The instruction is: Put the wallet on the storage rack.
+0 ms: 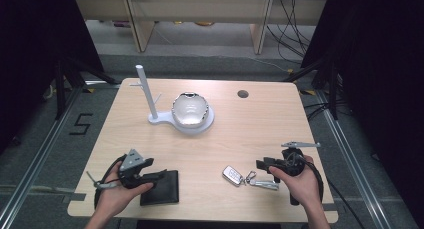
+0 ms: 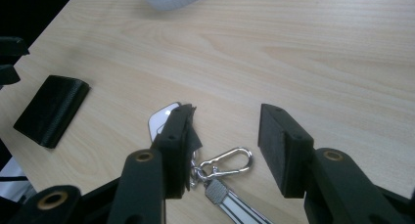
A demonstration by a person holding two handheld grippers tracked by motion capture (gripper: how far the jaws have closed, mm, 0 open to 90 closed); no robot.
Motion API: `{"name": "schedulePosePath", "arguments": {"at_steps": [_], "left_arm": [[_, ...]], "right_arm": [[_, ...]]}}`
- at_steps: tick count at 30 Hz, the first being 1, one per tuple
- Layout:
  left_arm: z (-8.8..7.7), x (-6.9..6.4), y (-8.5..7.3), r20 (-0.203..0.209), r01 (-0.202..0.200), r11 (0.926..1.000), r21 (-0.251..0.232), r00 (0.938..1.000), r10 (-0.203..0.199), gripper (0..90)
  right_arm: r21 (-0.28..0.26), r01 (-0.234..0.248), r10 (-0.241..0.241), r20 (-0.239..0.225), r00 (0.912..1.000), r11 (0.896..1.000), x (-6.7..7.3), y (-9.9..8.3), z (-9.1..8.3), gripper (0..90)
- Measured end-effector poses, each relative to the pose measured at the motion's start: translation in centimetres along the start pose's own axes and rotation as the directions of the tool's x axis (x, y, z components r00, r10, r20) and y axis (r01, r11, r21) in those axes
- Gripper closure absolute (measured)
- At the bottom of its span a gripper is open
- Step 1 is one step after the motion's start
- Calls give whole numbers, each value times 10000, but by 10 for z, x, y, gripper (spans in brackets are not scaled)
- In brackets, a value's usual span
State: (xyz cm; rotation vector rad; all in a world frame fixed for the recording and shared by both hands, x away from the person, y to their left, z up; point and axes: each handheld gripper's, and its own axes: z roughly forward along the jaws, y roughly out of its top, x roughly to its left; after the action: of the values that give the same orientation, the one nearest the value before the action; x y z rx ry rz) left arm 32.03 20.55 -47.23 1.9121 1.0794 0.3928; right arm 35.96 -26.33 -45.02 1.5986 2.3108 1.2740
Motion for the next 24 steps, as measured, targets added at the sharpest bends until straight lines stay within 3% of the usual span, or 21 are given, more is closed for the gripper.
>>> {"name": "schedulePosePath", "arguments": {"at_steps": [1,4,6,7,10,14,15,16,17,18,19,20,21,23,24], "left_arm": [[-3,2,-3,-40,296,9995,-50,9996,-296,349],[-10,4,-8,-185,593,9982,51,9981,-592,346],[-11,4,-10,-164,777,9970,49,9968,-776,345],[-11,6,-12,-99,1012,9946,245,9948,-1010,343],[-12,9,-14,-123,1230,9906,594,9924,-1225,343],[-12,9,-14,-77,1650,9842,644,9863,-1648,349],[-12,9,-14,-77,1650,9842,644,9863,-1648,350],[-13,10,-14,-93,1553,9827,1006,9878,-1552,353],[-12,9,-14,-111,1728,9802,964,9849,-1725,354],[-12,9,-14,-111,1728,9802,964,9849,-1725,354],[-13,11,-14,-106,1492,9806,1274,9888,-1491,354],[-12,11,-14,-102,1697,9761,1360,9854,-1699,353],[-12,11,-14,-102,1697,9761,1360,9854,-1699,353],[-11,15,-15,-181,1884,9665,1744,9820,-1882,353],[-11,15,-15,-181,1884,9665,1744,9820,-1882,354]], "right_arm": [[7,-39,39,-119,9999,10000,1,0,1,573],[147,86,-85,-40,10000,9999,4,2,4,569],[259,109,-102,-287,9995,9996,6,4,5,567],[193,199,-196,-206,9996,9996,7,4,6,566],[192,216,-209,-358,9991,9996,11,5,8,563],[252,251,-240,-429,9988,9994,14,6,10,562],[322,86,-74,-385,9992,9994,17,5,10,562],[280,-17,31,-495,9988,9996,18,5,11,562],[409,-66,80,-360,9993,9991,19,5,11,562],[384,34,-14,-514,9987,9993,20,5,12,562],[384,34,-14,-514,9987,9993,20,5,12,562],[359,370,-350,-526,9980,9987,21,6,13,561],[397,391,-375,-425,9984,9984,22,6,13,561],[440,456,-440,-370,9983,9980,25,7,13,560],[440,456,-440,-370,9983,9980,25,7,13,560]]}}
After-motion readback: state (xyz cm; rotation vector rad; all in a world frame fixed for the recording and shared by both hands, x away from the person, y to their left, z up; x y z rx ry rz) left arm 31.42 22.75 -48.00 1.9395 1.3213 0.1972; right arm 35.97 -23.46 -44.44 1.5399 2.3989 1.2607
